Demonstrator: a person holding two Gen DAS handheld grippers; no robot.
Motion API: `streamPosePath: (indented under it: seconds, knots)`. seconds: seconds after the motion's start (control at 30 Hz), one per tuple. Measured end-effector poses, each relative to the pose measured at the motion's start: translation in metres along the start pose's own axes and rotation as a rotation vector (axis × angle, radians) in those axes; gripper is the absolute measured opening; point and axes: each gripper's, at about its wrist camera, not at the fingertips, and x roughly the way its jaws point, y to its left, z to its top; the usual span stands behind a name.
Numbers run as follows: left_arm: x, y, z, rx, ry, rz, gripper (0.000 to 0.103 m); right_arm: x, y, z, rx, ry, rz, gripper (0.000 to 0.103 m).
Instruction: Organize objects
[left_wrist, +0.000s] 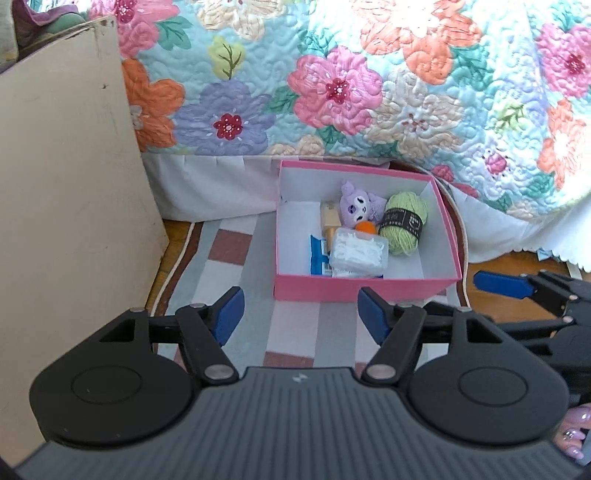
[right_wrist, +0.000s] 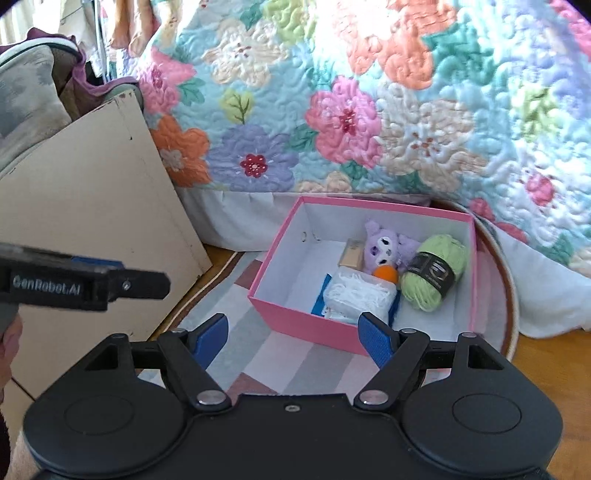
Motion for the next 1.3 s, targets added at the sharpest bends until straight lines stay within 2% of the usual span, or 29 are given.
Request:
streamPosePath:
  seconds: [0.43,0.67,0.87,1.03,1.1,1.17,1.3]
  knots:
    - [-0.001,-0.002,-0.038,-0.002,0.074,-0.031,0.067,-0.023,0.007,-0.025,0.032,0.117,-0.132,0.085]
    - [0.008,-0.007,-0.041,-0.006,0.099,-0.06,0.067,-0.02,0.002,-0.035,0.06,0.139,-0.141,0.087]
    - [0.014,-0.006,-0.041,0.009,0.118,-0.054,0.068,-0.017,0.001,-0.039,0.06,0.144,-0.16,0.091]
    - [0.021,-0.006,-0.039,0.032,0.14,-0.011,0.081,-0.012,0.006,-0.035,0.07,0.154,-0.171,0.095]
    - [0.023,-0.006,-0.039,0.038,0.144,0.004,0.089,-0.011,0.007,-0.033,0.079,0.153,-0.186,0.095]
    - [0.023,-0.006,-0.039,0.04,0.148,0.017,0.1,-0.011,0.009,-0.033,0.07,0.148,-0.213,0.095]
    - [0.022,-0.003,-0.037,0.032,0.164,0.032,0.101,-0.011,0.01,-0.036,0.05,0.162,-0.246,0.095]
